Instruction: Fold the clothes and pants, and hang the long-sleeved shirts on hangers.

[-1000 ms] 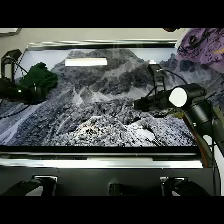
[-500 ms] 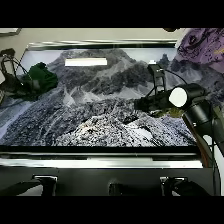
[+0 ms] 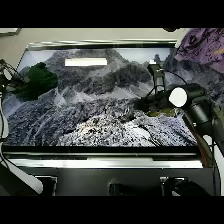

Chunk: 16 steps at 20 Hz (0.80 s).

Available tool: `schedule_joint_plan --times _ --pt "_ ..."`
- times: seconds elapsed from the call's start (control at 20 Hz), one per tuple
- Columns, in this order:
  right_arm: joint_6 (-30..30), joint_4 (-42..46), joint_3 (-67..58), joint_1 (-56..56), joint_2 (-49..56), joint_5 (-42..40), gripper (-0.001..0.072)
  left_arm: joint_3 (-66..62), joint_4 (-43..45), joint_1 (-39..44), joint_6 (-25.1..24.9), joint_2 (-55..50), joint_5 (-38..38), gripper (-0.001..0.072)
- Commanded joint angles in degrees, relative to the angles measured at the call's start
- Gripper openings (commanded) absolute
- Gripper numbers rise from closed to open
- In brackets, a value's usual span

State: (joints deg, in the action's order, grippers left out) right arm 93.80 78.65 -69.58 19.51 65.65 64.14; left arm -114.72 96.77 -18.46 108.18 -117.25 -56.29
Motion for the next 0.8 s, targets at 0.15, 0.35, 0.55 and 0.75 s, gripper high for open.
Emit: schedule_joint_plan --times 0.15,0.35,0.55,0.75 --pt "0.02 -0.02 -0.07 0.04 -0.04 0.02 0.0027 -3.96 -0.83 -1.7 -2.34 -9.11 8.52 0.072" --pt "0.02 -0.02 -0.07 0.04 -0.04 0.02 0.0027 -3.98 -0.9 -1.09 -2.75 -8.85 6.34 0.0017" --pt "0.02 -0.02 -0.07 0.04 -0.04 0.02 0.0027 -3.96 -8.79 0.42 -8.24 -3.85 3.52 0.0014" --pt "0.02 -0.02 -0.07 0.04 -0.04 0.0 0.0027 -2.32 -26.51 3.85 -16.65 2.64 -6.84 0.0013"
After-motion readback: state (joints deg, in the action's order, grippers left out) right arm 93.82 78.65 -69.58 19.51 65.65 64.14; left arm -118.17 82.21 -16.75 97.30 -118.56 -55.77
